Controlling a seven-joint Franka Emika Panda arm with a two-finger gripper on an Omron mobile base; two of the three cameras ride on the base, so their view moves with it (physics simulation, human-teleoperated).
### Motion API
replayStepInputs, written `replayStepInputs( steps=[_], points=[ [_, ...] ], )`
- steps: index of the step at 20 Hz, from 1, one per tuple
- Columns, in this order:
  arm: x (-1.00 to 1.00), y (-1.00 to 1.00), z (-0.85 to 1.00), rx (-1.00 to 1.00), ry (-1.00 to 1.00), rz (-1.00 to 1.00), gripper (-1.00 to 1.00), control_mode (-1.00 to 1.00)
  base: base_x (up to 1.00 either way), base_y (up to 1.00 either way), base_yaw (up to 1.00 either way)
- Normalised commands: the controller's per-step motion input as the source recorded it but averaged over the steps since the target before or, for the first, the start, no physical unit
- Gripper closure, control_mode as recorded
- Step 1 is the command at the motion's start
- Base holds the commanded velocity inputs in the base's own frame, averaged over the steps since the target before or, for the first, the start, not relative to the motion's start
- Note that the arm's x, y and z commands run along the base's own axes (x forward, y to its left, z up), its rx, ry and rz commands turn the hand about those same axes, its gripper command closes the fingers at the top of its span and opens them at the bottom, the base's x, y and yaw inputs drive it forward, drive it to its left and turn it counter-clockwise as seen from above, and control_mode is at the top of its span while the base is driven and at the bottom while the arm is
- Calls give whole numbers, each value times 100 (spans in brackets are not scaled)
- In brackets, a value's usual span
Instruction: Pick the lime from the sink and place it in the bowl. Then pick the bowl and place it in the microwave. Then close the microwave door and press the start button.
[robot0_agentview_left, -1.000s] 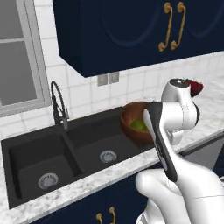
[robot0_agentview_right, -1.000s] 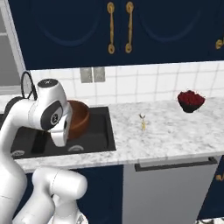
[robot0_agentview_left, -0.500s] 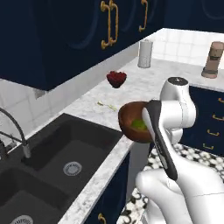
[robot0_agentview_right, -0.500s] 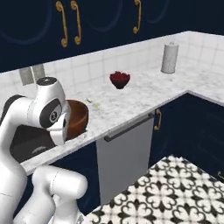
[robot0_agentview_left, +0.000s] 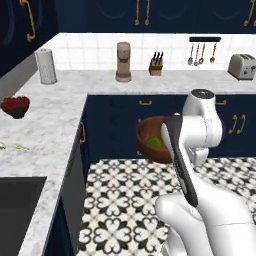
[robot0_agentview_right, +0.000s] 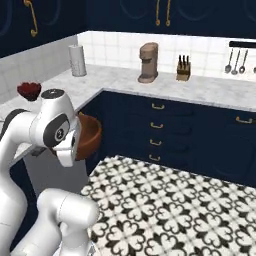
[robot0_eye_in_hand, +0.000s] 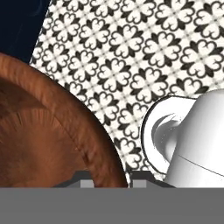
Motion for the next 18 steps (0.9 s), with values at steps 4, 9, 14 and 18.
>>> replayStepInputs(
  steps=[4,9,14,18],
  points=[
    [0,0,0,0,0,0,100,100,5,-100,-68],
    [0,0,0,0,0,0,100,100,13,-100,-64],
    [0,0,0,0,0,0,100,100,22,-97,-63],
    [0,0,0,0,0,0,100,100,42,-71,-62]
  ],
)
